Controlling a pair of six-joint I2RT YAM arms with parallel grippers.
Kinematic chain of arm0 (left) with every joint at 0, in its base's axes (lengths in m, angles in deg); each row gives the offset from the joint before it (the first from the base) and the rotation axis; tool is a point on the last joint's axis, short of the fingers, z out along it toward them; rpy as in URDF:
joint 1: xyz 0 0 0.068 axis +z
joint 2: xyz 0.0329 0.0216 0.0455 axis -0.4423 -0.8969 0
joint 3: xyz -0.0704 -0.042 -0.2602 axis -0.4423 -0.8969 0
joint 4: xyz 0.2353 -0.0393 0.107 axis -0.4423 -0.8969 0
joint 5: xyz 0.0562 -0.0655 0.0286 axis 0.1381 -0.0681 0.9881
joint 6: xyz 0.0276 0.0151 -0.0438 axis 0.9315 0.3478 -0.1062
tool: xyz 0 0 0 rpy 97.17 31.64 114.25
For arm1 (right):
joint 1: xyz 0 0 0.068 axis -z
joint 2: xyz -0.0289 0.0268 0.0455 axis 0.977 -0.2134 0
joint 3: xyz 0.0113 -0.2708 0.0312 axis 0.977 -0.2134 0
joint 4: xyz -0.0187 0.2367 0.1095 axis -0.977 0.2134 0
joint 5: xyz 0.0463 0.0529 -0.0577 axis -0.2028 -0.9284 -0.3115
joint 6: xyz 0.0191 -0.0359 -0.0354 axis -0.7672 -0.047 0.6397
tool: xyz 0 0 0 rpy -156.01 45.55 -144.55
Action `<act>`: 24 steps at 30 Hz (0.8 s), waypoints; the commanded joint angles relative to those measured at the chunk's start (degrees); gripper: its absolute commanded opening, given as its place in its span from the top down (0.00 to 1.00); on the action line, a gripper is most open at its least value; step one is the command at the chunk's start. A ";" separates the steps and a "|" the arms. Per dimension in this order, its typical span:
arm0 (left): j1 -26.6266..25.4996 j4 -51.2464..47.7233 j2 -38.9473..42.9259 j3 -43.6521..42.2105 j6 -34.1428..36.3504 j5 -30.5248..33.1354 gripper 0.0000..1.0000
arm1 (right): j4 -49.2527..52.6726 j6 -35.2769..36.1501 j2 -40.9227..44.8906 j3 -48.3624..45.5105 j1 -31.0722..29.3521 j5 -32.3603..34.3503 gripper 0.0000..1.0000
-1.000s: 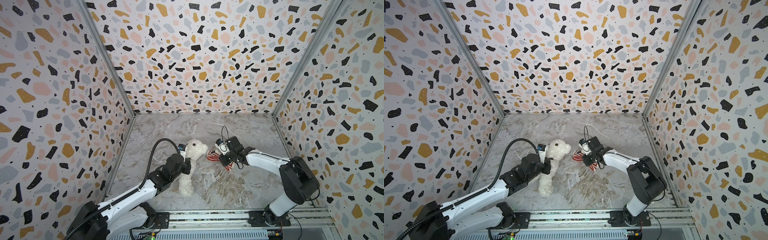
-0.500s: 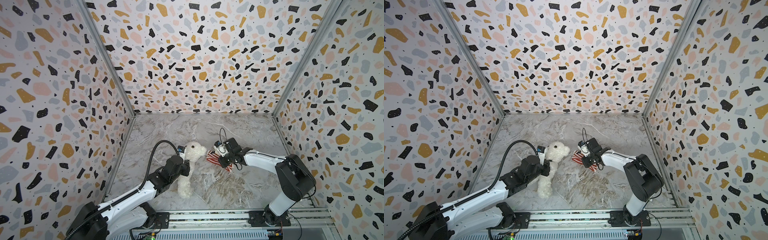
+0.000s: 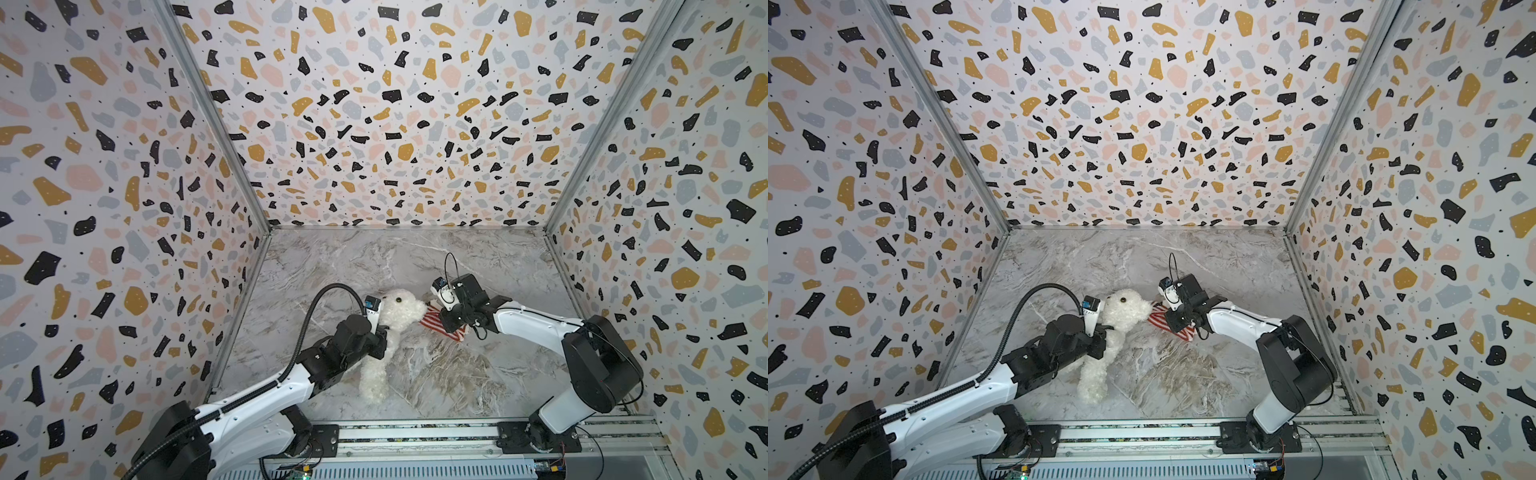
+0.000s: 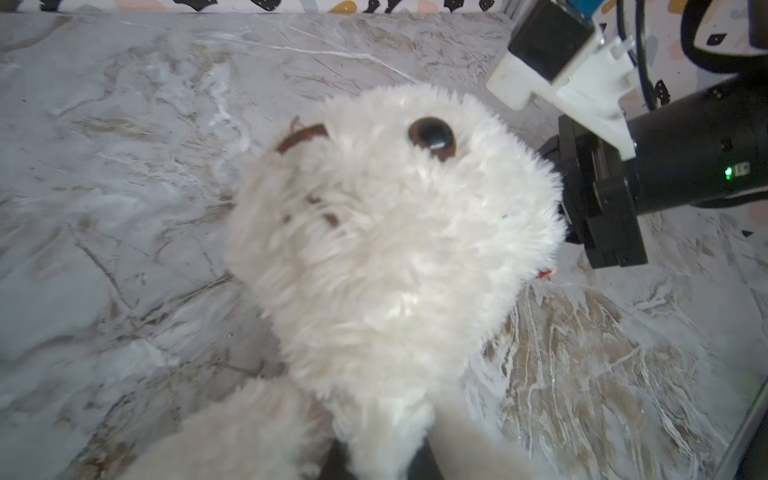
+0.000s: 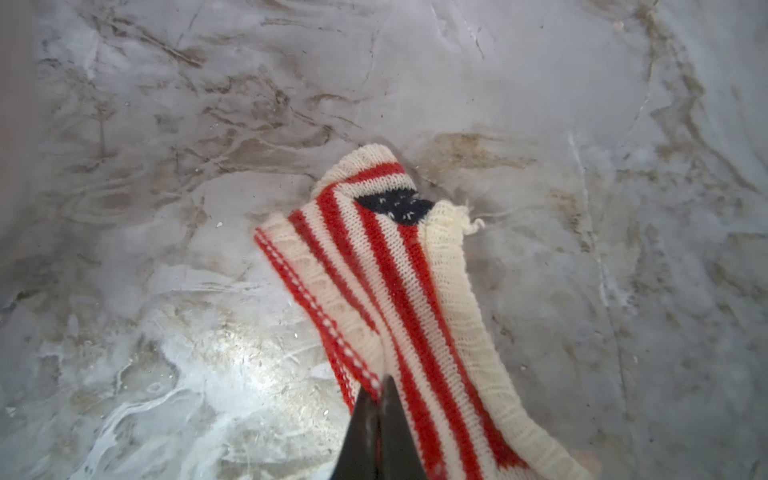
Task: Dress the teddy bear
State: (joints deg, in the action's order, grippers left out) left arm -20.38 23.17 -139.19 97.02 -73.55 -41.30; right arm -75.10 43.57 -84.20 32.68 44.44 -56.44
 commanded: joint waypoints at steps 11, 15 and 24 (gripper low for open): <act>-6.13 5.65 0.86 -4.91 1.48 -1.93 0.94 | -2.80 0.33 3.92 -2.04 4.17 -4.89 1.00; -8.74 6.88 2.15 -6.13 3.09 -0.50 0.94 | -3.38 0.53 4.13 -1.87 5.04 -6.44 1.00; -13.52 16.02 0.96 -9.09 7.93 0.19 0.95 | -3.76 1.38 6.08 -2.27 5.81 -8.88 1.00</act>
State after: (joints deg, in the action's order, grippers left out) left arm -32.73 32.02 -137.94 88.58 -68.78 -42.09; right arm -78.36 44.01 -81.27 31.06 50.08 -63.72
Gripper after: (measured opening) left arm 0.133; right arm 0.045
